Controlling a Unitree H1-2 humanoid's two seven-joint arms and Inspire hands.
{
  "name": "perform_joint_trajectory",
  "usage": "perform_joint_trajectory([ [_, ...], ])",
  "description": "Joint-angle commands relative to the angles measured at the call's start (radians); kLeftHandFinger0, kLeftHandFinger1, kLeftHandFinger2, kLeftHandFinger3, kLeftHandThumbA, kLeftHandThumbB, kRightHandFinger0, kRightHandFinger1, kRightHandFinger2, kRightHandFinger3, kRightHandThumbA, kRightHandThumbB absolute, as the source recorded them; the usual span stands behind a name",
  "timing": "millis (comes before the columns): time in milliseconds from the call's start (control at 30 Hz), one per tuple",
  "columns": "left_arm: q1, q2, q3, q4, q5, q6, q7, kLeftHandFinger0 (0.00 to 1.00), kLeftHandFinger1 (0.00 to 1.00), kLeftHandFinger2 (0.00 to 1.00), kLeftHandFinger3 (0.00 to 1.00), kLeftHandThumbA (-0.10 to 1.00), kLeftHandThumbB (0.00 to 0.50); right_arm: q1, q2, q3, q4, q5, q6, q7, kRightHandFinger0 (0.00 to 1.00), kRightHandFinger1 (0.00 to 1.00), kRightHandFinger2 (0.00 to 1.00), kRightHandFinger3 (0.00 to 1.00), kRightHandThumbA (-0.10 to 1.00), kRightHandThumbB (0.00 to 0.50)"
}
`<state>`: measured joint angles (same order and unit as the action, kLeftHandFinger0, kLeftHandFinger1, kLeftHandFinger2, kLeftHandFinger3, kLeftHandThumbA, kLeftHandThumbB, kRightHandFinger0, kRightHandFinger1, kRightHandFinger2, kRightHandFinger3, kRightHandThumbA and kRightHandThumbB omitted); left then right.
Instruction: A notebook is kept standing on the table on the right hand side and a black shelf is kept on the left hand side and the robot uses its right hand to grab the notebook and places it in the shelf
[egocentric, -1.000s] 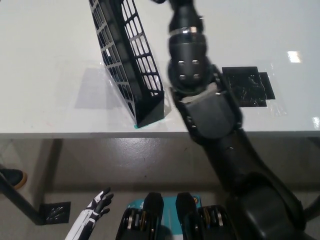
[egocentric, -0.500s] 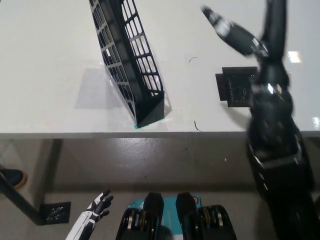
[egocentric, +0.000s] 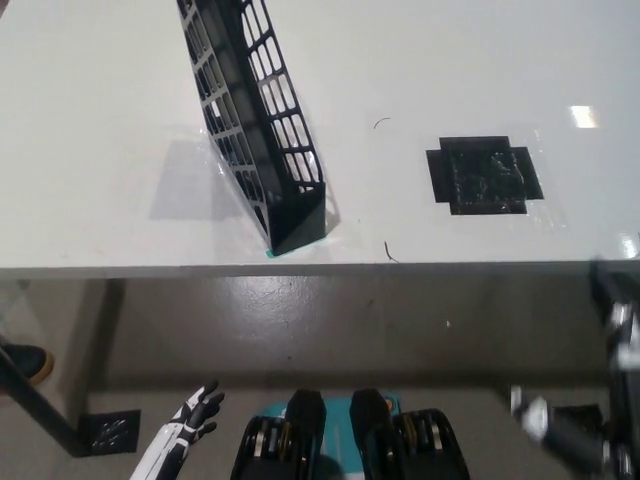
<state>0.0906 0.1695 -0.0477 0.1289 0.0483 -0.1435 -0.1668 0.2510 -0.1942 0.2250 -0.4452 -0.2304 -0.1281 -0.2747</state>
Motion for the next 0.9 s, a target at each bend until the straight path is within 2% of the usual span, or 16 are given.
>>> perform_joint_trajectory([
  [0, 0.01, -0.004, 0.016, -0.054, -0.033, -0.023, 0.006, 1.0, 1.0, 1.0, 1.0, 1.0, 0.485, 0.041, -0.028, 0.024, 0.075, 0.075, -0.223, 0.077, 1.0, 1.0, 1.0, 1.0, 1.0, 0.472],
  [133, 0.025, -0.005, 0.022, -0.063, -0.044, -0.015, 0.005, 1.0, 1.0, 1.0, 1.0, 1.0, 0.481, 0.018, -0.018, 0.009, 0.227, 0.078, -0.261, 0.079, 1.0, 1.0, 1.0, 1.0, 1.0, 0.479],
  [267, 0.04, -0.004, 0.028, -0.067, -0.049, -0.025, 0.006, 1.0, 1.0, 1.0, 1.0, 1.0, 0.464, -0.021, -0.001, 0.008, 0.397, 0.152, -0.306, 0.126, 1.0, 1.0, 1.0, 1.0, 1.0, 0.458],
  [333, 0.041, -0.004, 0.029, -0.065, -0.043, -0.022, 0.011, 1.0, 1.0, 1.0, 1.0, 1.0, 0.471, -0.029, 0.009, 0.005, 0.444, 0.178, -0.292, 0.146, 1.0, 1.0, 1.0, 1.0, 1.0, 0.451],
  [433, 0.044, -0.008, 0.034, -0.065, -0.048, -0.019, 0.014, 1.0, 1.0, 1.0, 1.0, 1.0, 0.468, -0.051, 0.023, 0.0, 0.533, 0.178, -0.339, 0.156, 1.0, 1.0, 1.0, 1.0, 1.0, 0.444],
  [567, 0.041, -0.009, 0.04, -0.052, -0.044, -0.033, 0.018, 1.0, 1.0, 1.0, 1.0, 1.0, 0.463, -0.078, 0.033, -0.01, 0.6, 0.197, -0.342, 0.177, 1.0, 1.0, 1.0, 1.0, 1.0, 0.433],
  [667, 0.039, -0.01, 0.045, -0.048, -0.046, -0.031, 0.017, 1.0, 1.0, 1.0, 1.0, 1.0, 0.466, -0.09, 0.037, -0.024, 0.623, 0.198, -0.342, 0.184, 1.0, 1.0, 1.0, 1.0, 1.0, 0.454],
  [867, 0.037, -0.01, 0.05, -0.043, -0.035, -0.032, 0.019, 1.0, 1.0, 1.0, 1.0, 1.0, 0.45, -0.103, 0.043, -0.04, 0.657, 0.226, -0.342, 0.213, 1.0, 1.0, 1.0, 1.0, 1.0, 0.465],
])
